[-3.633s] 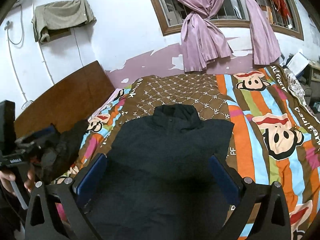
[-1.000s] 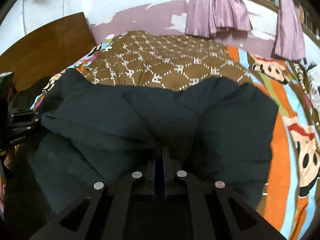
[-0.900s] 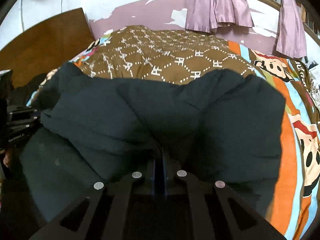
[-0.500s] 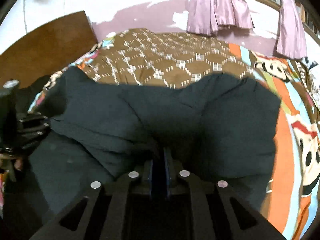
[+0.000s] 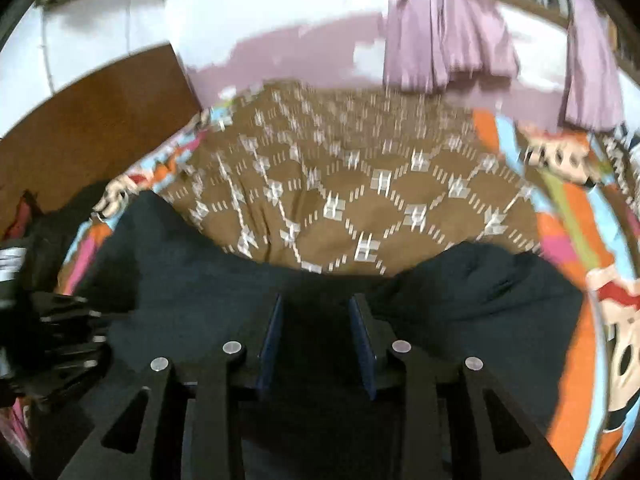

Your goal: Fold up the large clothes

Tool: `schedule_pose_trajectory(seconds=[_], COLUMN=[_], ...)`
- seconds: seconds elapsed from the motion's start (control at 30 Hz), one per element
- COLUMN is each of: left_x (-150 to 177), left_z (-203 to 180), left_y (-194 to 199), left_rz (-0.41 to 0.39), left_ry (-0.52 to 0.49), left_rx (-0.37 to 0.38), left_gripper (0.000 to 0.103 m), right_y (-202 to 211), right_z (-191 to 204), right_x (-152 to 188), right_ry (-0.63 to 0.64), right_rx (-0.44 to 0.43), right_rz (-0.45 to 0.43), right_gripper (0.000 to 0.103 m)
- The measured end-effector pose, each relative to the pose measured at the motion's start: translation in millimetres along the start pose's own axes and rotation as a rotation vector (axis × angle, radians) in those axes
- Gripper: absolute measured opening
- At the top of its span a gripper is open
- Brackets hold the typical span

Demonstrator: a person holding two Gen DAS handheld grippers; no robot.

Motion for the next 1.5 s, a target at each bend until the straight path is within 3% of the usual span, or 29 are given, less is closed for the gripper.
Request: schedule_pose_trajectory(seconds=[0.13,0.2,0.27,0.33,0.4,0.5,0.57,0.8,0.9,1.03,1.1,1.27,1.4,1.5], left_x=[5,7,2,-11,-30,-50,-58,-51,-41,-28,-23,-14,-13,-13], left_z=[7,16,23,25,22,12,3,-9,-7,-25,-26,-15,-13,-17], left_y=[21,43,60,65,56,25,-4,-38,-47,-57,-58,-54,-53,-47], left_rz=[-0.057,-0.140,-0.217,-0.242,-0.203,-0.073,0.050,0.149,0.155,0.113,0.086,0.033,0.022,0.011], left_ry=[0.033,0.107,0.176,0.210,0.207,0.162,0.093,0.004,-0.021,-0.139,-0.148,-0.101,-0.084,-0.072], left_rx=[0.050,0.095,0.130,0.167,0.173,0.195,0.185,0.133,0.102,-0.035,-0.057,-0.008,0.013,0.028], left_gripper=[0.015,0.035,0.043,0.043,0.043,0.041,0.028,0.027,0.027,0.027,0.027,0.026,0.026,0.026], right_y=[-18,-16,-14,-14,-13,-11,-12,-32,-40,-43,-41,-27,-12,-21], right_z=[-11,-14,-14,-12,-7,-1,-1,-7,-7,-4,-2,-5,2,19], right_x=[16,22,26,29,30,33,35,42,45,50,52,49,39,37], right_ry=[-0.046,-0.053,-0.051,-0.050,-0.039,-0.002,0.029,0.067,0.066,0.085,0.094,0.064,0.058,0.113], right_rx=[-0.027,-0.062,-0.084,-0.090,-0.084,-0.085,-0.088,-0.096,-0.090,-0.059,-0.040,-0.077,-0.170,-0.157], right_rz=[0.022,0.020,0.019,0.021,0.028,0.059,0.092,0.164,0.169,0.146,0.124,0.073,0.010,0.055], right_gripper=[0.034,0.034,0.034,0.034,0.034,0.034,0.034,0.033,0.033,0.032,0.032,0.032,0.035,0.035])
Point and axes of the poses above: each gripper's, at about its wrist camera, not at the fingertips, and y roughly against the way its jaws point, z to its left, x to its underside, the point moved 2 cm from there along -y, roughly the way its jaws point, and after that the axes turned 4 degrees about z, right-handed, at the moved point
